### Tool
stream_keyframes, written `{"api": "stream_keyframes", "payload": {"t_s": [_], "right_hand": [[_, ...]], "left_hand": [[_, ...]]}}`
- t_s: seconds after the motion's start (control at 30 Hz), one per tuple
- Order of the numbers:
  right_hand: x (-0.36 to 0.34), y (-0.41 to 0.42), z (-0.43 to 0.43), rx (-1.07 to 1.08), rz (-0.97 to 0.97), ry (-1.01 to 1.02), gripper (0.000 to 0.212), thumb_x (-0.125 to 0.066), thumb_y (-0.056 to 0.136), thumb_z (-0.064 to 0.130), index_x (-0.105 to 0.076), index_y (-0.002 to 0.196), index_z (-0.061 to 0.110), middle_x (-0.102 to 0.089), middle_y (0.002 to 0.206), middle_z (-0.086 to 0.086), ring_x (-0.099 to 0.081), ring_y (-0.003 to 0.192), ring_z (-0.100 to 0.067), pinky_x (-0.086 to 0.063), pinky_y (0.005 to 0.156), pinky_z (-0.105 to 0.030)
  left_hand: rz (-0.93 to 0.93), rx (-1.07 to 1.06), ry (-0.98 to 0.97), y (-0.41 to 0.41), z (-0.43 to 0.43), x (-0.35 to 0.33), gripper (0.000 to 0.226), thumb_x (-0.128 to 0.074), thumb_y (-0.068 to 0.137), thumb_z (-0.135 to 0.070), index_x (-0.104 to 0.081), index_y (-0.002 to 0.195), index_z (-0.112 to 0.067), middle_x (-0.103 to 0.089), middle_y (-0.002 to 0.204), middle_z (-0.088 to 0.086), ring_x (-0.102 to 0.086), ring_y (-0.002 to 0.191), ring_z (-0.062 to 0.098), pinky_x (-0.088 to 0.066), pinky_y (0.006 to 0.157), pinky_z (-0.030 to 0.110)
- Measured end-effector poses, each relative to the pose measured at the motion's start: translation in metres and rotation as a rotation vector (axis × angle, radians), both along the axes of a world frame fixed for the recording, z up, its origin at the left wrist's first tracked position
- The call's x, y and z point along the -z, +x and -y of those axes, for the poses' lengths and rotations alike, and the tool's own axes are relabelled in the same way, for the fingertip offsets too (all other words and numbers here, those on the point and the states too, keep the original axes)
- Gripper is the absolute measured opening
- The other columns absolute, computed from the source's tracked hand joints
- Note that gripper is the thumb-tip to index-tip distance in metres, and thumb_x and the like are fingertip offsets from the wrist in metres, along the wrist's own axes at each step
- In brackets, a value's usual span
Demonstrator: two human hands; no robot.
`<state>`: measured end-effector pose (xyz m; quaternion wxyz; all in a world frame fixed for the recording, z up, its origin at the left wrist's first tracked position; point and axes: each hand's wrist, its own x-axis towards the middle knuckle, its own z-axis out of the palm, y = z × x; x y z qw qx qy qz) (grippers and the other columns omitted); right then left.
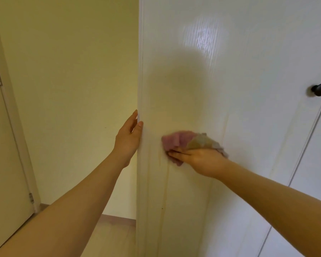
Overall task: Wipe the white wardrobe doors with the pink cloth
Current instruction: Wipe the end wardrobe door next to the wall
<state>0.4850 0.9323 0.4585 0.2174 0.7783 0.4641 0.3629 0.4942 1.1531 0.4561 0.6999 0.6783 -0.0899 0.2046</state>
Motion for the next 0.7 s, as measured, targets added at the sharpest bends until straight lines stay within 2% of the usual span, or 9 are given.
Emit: {"api": "stream_keyframes", "payload": {"t_s": [0.07, 0.17, 0.23, 0.3, 0.37, 0.47, 0.57, 0.63, 0.7], "right_hand": [[-0.026, 0.007, 0.008, 0.024, -0.081, 0.002, 0.04, -0.029, 0.099, 0.023, -0.058, 0.126, 0.02, -0.054, 0.134, 0.0, -0.049, 0.124, -0.018, -0.03, 0.099, -0.016], [-0.05, 0.016, 0.002, 0.042, 0.047, 0.481, 0.043, -0.036, 0.086, 0.01, -0.062, 0.121, 0.007, -0.056, 0.13, -0.014, -0.043, 0.126, -0.032, -0.022, 0.111, -0.03], [-0.022, 0.023, -0.01, 0.03, 0.112, 0.458, 0.044, -0.038, 0.081, 0.008, -0.065, 0.116, 0.008, -0.059, 0.126, -0.013, -0.046, 0.122, -0.034, -0.017, 0.109, -0.038], [0.019, 0.017, -0.015, -0.053, -0.027, 0.295, 0.037, -0.038, 0.089, 0.006, -0.067, 0.111, 0.011, -0.065, 0.117, -0.011, -0.051, 0.114, -0.032, -0.028, 0.103, -0.041], [0.012, 0.0, -0.008, -0.133, -0.339, 0.383, 0.02, -0.047, 0.095, 0.006, -0.064, 0.097, 0.017, -0.068, 0.095, -0.003, -0.06, 0.089, -0.025, -0.047, 0.082, -0.04], [-0.046, -0.008, 0.013, -0.177, -0.377, 0.604, 0.005, -0.055, 0.092, 0.007, -0.055, 0.096, 0.011, -0.062, 0.082, -0.004, -0.06, 0.071, -0.021, -0.052, 0.066, -0.034], [-0.086, -0.002, 0.031, -0.116, -0.183, 0.863, 0.021, -0.046, 0.092, 0.009, -0.062, 0.106, 0.009, -0.065, 0.103, -0.009, -0.056, 0.101, -0.018, -0.039, 0.096, -0.038], [-0.057, 0.007, 0.04, 0.066, 0.083, 0.842, 0.043, -0.036, 0.084, 0.004, -0.06, 0.12, 0.003, -0.057, 0.127, -0.014, -0.039, 0.125, -0.027, -0.015, 0.112, -0.037], [0.007, 0.005, 0.045, 0.121, 0.102, 0.709, 0.049, -0.035, 0.082, 0.004, -0.053, 0.127, 0.008, -0.052, 0.133, -0.013, -0.032, 0.128, -0.03, -0.01, 0.114, -0.035]], "left_hand": [[0.012, -0.038, -0.01, 0.001, 0.0, 0.002, 0.041, -0.045, 0.099, -0.029, -0.042, 0.139, -0.039, -0.052, 0.137, -0.011, -0.05, 0.124, 0.01, -0.042, 0.104, 0.044], [0.017, -0.052, -0.016, 0.003, 0.003, 0.005, 0.039, -0.045, 0.099, -0.032, -0.044, 0.137, -0.042, -0.053, 0.135, -0.014, -0.05, 0.123, 0.009, -0.043, 0.103, 0.045], [0.007, -0.048, -0.027, 0.001, 0.004, 0.004, 0.039, -0.045, 0.099, -0.032, -0.045, 0.137, -0.042, -0.053, 0.135, -0.014, -0.051, 0.121, 0.008, -0.043, 0.104, 0.043], [0.015, -0.104, 0.01, -0.003, 0.006, 0.001, 0.041, -0.044, 0.1, -0.03, -0.042, 0.14, -0.037, -0.05, 0.138, -0.011, -0.05, 0.121, 0.007, -0.038, 0.106, 0.033], [0.059, -0.34, 0.221, -0.011, 0.013, -0.002, 0.046, -0.04, 0.101, -0.029, -0.033, 0.146, -0.03, -0.04, 0.147, -0.007, -0.041, 0.13, 0.01, -0.03, 0.107, 0.026], [0.302, -0.631, 0.613, -0.019, 0.031, -0.005, 0.052, -0.036, 0.099, -0.029, -0.027, 0.149, -0.018, -0.032, 0.152, 0.001, -0.029, 0.14, 0.018, -0.019, 0.112, 0.049], [0.579, -0.738, 0.98, -0.007, 0.057, 0.001, 0.057, -0.036, 0.088, -0.029, -0.033, 0.143, -0.011, -0.045, 0.144, 0.011, -0.038, 0.133, 0.024, -0.025, 0.103, 0.063], [0.669, -0.723, 1.098, -0.003, 0.077, 0.007, 0.059, -0.036, 0.087, -0.031, -0.029, 0.142, -0.01, -0.044, 0.145, 0.011, -0.032, 0.134, 0.024, -0.021, 0.106, 0.063], [0.728, -0.715, 1.157, -0.001, 0.087, 0.013, 0.061, -0.036, 0.088, -0.035, -0.027, 0.142, -0.01, -0.041, 0.146, 0.011, -0.028, 0.136, 0.024, -0.014, 0.108, 0.061]]}}
